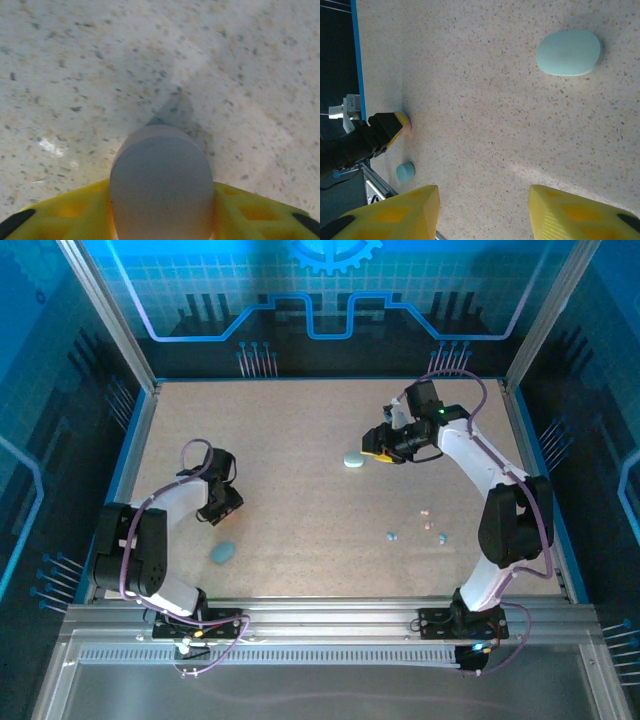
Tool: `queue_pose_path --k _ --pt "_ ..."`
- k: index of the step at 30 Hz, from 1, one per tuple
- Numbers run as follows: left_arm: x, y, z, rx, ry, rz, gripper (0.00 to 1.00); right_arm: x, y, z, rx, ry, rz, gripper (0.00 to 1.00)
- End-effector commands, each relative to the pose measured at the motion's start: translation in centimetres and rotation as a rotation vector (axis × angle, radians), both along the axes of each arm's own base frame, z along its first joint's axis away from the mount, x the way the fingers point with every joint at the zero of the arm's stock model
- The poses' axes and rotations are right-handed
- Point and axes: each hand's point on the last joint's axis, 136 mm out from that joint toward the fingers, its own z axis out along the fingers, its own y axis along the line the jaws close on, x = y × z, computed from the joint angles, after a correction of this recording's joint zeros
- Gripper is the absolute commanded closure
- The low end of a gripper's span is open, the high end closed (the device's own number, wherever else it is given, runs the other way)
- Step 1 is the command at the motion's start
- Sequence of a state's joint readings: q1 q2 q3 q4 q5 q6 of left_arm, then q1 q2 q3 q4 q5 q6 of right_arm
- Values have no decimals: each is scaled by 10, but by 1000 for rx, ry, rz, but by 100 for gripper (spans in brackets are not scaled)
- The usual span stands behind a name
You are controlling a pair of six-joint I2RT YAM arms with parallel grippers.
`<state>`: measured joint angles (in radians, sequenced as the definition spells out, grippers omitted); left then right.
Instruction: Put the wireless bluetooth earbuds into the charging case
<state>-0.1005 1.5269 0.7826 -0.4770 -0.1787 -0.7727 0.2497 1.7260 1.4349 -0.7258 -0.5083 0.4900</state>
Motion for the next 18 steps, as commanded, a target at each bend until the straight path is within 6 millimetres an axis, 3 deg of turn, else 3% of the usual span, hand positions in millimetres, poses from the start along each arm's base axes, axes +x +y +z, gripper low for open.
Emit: queue_pose_path --k 1,6,11,18 --pt "16 -27 6 -57 -39 -132 57 -7 -4 3 16 16 -9 49" --pt "38 -76 23 -71 -110 -392 57 -6 -18 2 50 23 -67 49" --pt "52 -146 37 -67 -170 -706 57 -6 -37 5 89 18 -145 49" --pt "36 -227 32 -40 -175 -1122 56 -12 -68 7 98 18 -240 49"
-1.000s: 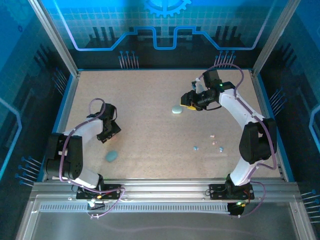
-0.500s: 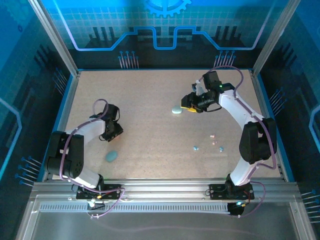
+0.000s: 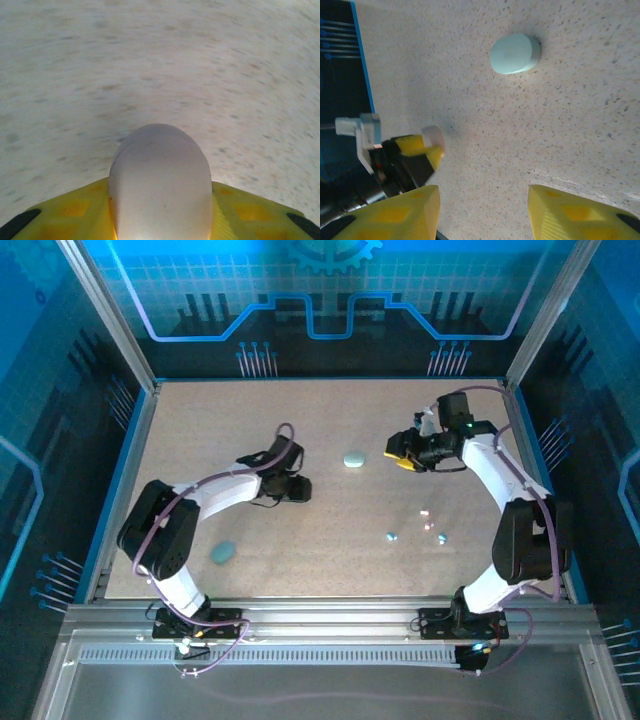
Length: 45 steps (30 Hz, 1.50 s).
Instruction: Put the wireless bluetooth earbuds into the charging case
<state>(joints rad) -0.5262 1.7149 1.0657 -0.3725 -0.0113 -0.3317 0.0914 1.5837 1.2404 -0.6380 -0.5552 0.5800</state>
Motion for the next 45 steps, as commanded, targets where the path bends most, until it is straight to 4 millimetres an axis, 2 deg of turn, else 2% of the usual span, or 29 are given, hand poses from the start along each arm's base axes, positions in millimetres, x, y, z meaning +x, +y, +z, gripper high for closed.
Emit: queue_pose_path --k 1,6,10,14,21,24,28,30,33,37,40,42,45 --pt "-14 -37 -9 67 -2 -278 56 -4 -17 10 20 -17 -61 49" --pt "-34 -71 -22 160 9 -493 54 -10 -47 6 30 -4 -171 49" --pt "-44 -85 -33 199 33 -589 54 -13 -63 7 43 -5 -222 49" --pt "-50 -88 -44 230 64 -629 53 -15 -71 8 43 -6 -244 49" --pt "-55 -81 -46 243 52 -629 44 -13 -73 7 54 0 -249 49" --pt "-56 -79 -43 235 25 -626 45 -12 -72 5 60 6 -251 49" --pt "-54 -82 -37 218 -10 -629 53 -12 -71 4 69 12 -252 49" --pt "-54 -84 -30 201 -33 -633 58 -11 -69 5 78 9 -244 49" --pt "-50 -88 -8 157 -114 -631 61 -11 -63 6 95 7 -221 49" --pt "-44 -98 42 47 -318 -650 61 -11 -50 7 128 4 -157 50" --pt "-53 -105 84 -54 -520 -736 62 -11 -33 12 152 -8 -80 50" --pt "-59 -105 105 -92 -616 -774 61 -12 -19 19 170 -29 -17 50" --pt "-64 -100 127 -135 -651 -810 61 -15 9 35 211 -68 96 51"
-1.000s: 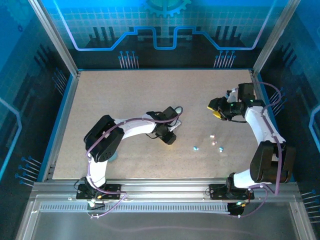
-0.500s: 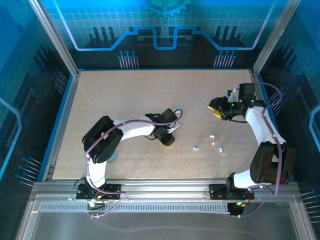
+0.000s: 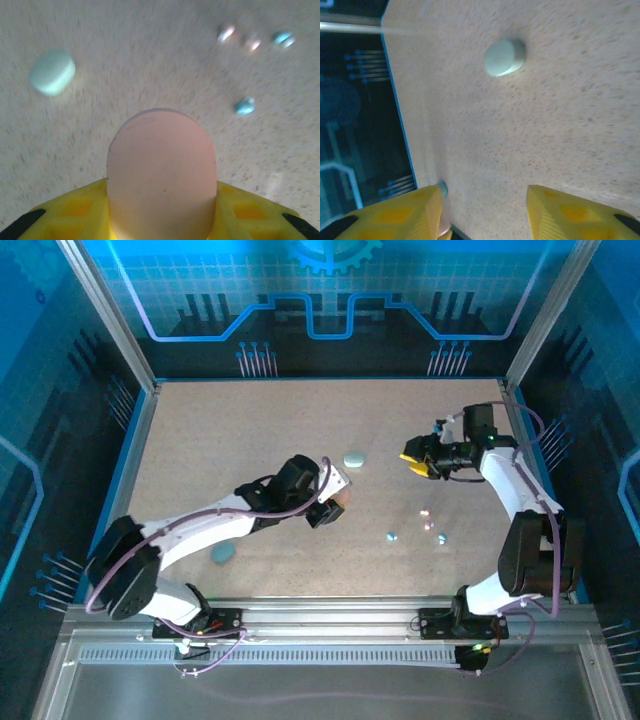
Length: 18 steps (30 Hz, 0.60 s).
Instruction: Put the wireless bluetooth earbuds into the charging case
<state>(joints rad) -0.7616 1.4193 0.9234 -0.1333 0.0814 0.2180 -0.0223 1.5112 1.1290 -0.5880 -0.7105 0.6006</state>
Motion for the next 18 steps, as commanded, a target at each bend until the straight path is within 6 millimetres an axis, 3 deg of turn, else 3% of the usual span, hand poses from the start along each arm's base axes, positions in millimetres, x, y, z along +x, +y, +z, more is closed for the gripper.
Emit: queue_pose_path --k 1,5,11,18 --pt "-2 -8 37 -93 -102 -117 61 -3 39 34 81 -98 171 51" --pt "-1 -4 58 -118 -144 -117 62 -16 74 50 104 -127 321 51" --pt "4 -1 74 -145 -170 -96 62 -38 110 68 121 -171 481 49" --pt "5 0 85 -195 -182 -86 62 -65 121 66 129 -137 589 48"
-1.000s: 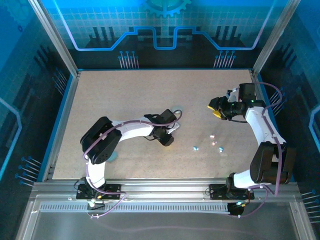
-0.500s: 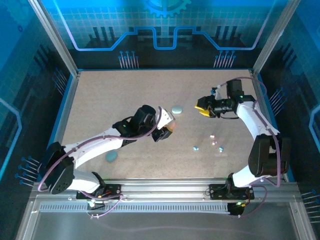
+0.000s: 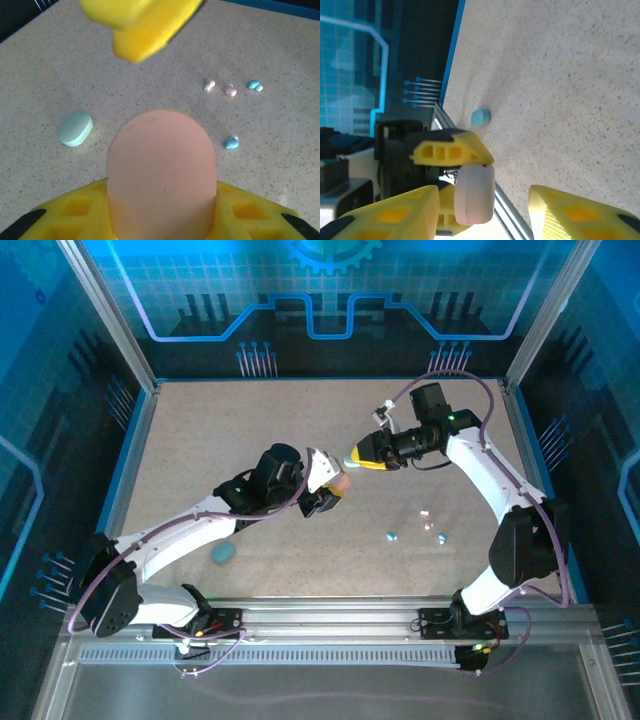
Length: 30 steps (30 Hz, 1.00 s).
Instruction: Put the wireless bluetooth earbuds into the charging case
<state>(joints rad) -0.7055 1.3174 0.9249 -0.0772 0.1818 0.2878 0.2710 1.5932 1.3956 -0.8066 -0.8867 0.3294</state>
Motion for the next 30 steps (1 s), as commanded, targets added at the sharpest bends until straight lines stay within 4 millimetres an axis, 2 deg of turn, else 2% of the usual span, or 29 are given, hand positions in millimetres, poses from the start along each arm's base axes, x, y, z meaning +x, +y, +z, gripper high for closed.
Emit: queue_pose_path --k 1,5,15,30 --pt "0 -4 33 -77 -57 -21 62 -21 6 2 21 37 77 48" --pt "1 -3 34 -76 -61 -19 62 -29 14 4 17 37 118 48" --pt "1 -4 36 -78 -61 -24 62 -34 27 7 21 44 156 47" --pt "2 -2 42 -71 -90 -21 60 -35 35 -6 -18 89 185 56"
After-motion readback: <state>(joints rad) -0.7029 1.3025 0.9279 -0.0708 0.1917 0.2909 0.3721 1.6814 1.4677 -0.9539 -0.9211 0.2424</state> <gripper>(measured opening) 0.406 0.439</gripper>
